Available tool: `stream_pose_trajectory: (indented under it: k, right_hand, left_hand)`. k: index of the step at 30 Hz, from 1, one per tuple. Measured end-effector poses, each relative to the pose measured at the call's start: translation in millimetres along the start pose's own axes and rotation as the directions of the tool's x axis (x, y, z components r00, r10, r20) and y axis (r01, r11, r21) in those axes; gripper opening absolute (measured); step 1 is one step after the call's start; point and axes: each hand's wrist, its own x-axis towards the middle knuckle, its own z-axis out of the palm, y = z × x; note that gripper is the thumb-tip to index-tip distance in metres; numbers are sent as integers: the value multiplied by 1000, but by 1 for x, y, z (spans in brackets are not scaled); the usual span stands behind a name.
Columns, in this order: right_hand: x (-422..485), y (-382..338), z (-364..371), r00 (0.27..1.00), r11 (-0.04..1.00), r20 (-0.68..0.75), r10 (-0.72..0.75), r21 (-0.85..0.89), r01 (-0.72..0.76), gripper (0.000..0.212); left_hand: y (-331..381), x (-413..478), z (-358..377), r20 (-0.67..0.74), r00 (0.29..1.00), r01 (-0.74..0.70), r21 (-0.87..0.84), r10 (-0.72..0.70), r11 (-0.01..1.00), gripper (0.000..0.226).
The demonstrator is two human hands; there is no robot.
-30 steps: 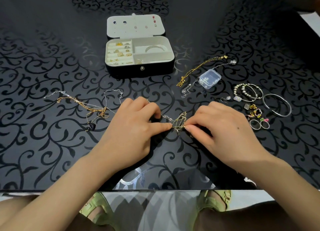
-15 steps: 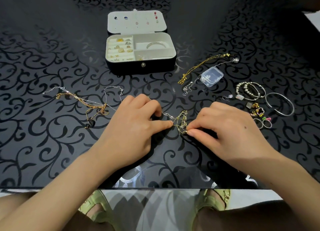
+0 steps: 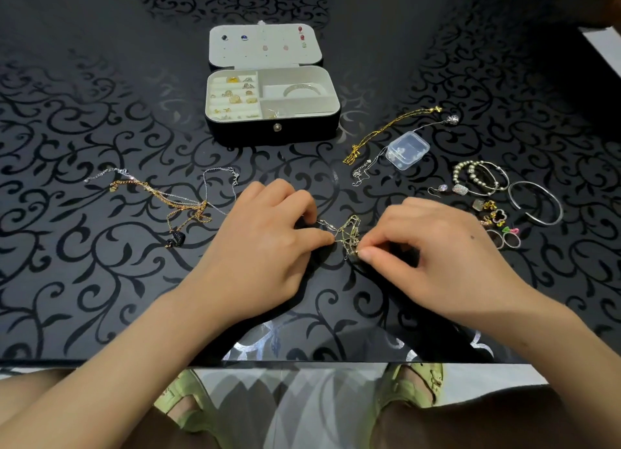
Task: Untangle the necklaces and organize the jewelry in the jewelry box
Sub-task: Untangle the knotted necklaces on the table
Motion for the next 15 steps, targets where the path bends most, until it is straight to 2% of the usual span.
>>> stream_pose_trajectory:
  k: [7,12,15]
  right_hand:
    - [-4,-3,7,993,996,112,-49,-74,57,25]
    - [-2,1,1,997,991,67,29,-133,-20,28]
    - [-2,6,-6,985,979,90,144,-158,-129,25]
  left_hand:
    - [2,4,2,-28,1000,9,7,-9,1000,15]
    - [3,5,3,-56,998,2,-13,-3,1000,13]
    - [7,5,1,-87,996,0,-46,-4,999,14]
